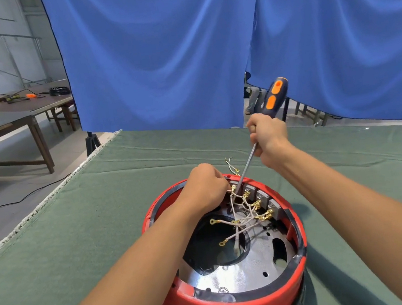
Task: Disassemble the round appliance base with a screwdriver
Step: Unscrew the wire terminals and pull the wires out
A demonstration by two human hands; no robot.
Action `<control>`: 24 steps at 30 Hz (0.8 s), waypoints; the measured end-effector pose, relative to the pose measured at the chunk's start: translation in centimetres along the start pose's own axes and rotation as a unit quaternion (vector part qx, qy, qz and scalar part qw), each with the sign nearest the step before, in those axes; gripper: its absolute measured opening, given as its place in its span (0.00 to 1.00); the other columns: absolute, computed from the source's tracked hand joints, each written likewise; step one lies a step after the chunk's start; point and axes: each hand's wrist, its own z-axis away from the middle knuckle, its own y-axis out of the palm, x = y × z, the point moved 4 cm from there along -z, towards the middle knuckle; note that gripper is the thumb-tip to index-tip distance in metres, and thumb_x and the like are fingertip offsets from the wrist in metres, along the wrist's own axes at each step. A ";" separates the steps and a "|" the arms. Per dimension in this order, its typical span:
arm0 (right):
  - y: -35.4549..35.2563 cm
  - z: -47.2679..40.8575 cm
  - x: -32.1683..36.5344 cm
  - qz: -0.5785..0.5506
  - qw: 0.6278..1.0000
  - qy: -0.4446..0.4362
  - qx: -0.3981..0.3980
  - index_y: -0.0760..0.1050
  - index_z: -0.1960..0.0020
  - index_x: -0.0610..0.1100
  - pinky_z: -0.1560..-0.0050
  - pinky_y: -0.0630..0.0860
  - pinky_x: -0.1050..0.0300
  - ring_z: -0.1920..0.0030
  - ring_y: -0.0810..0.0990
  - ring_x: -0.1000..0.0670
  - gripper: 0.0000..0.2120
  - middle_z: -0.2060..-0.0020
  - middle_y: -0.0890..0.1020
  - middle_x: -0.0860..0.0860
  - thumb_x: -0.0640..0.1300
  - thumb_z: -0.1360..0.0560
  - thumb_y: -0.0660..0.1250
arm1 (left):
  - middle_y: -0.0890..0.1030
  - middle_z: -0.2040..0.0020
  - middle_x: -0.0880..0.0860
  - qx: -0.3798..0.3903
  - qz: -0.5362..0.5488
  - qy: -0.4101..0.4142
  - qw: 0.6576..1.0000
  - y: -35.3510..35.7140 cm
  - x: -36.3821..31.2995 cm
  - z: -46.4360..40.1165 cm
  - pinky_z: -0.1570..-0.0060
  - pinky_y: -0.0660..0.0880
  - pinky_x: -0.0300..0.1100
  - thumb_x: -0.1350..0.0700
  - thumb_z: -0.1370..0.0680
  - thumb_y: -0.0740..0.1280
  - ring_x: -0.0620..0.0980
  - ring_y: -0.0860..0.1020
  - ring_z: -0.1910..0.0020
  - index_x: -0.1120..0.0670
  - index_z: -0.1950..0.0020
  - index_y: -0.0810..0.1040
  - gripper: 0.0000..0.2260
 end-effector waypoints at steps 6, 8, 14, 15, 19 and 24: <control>-1.9 -1.0 3.2 -0.048 0.999 -0.015 -0.004 0.62 0.70 0.49 0.77 0.55 0.69 0.81 0.60 0.57 0.13 0.82 0.63 0.56 0.37 0.31 0.61 | 0.73 0.62 0.56 0.020 -0.007 -0.005 1.000 0.3 0.2 -0.5 0.62 0.67 0.44 0.61 0.27 0.64 0.50 0.70 0.62 0.56 0.64 0.77 0.06; -2.4 -0.9 3.7 -0.071 0.997 -0.035 -0.012 0.61 0.72 0.48 0.77 0.55 0.69 0.82 0.60 0.56 0.15 0.82 0.63 0.56 0.37 0.31 0.61 | 0.73 0.63 0.55 0.020 -0.002 -0.006 1.000 0.3 0.2 -0.6 0.62 0.66 0.43 0.61 0.27 0.65 0.50 0.70 0.63 0.55 0.63 0.76 0.05; -2.5 0.2 3.6 -0.123 0.990 -0.068 -0.025 0.61 0.74 0.48 0.78 0.56 0.66 0.81 0.61 0.56 0.17 0.82 0.64 0.56 0.37 0.30 0.62 | 0.73 0.63 0.56 0.025 0.017 -0.010 0.999 0.3 0.1 -0.4 0.61 0.67 0.43 0.62 0.27 0.64 0.50 0.70 0.62 0.57 0.62 0.78 0.06; -2.5 0.5 3.7 -0.125 0.988 -0.083 -0.026 0.61 0.75 0.48 0.78 0.56 0.66 0.81 0.61 0.55 0.18 0.82 0.64 0.55 0.37 0.30 0.62 | 0.74 0.62 0.57 0.025 0.017 -0.011 0.999 0.3 0.1 -0.4 0.61 0.67 0.43 0.62 0.27 0.64 0.50 0.70 0.62 0.57 0.62 0.77 0.06; -2.3 2.3 4.6 -0.101 0.981 -0.167 -0.015 0.61 0.76 0.47 0.76 0.56 0.63 0.79 0.61 0.54 0.19 0.81 0.63 0.54 0.38 0.30 0.63 | 0.78 0.60 0.60 0.025 0.032 -0.018 0.999 0.3 0.1 -0.5 0.60 0.70 0.44 0.62 0.27 0.65 0.51 0.72 0.61 0.63 0.62 0.80 0.07; -1.4 5.4 5.6 -0.051 0.959 -0.280 0.021 0.59 0.74 0.43 0.76 0.56 0.65 0.78 0.59 0.52 0.16 0.81 0.60 0.54 0.36 0.31 0.62 | 0.73 0.63 0.56 0.030 0.042 -0.010 0.999 0.3 0.1 -0.4 0.62 0.68 0.43 0.62 0.28 0.64 0.50 0.70 0.63 0.55 0.63 0.75 0.05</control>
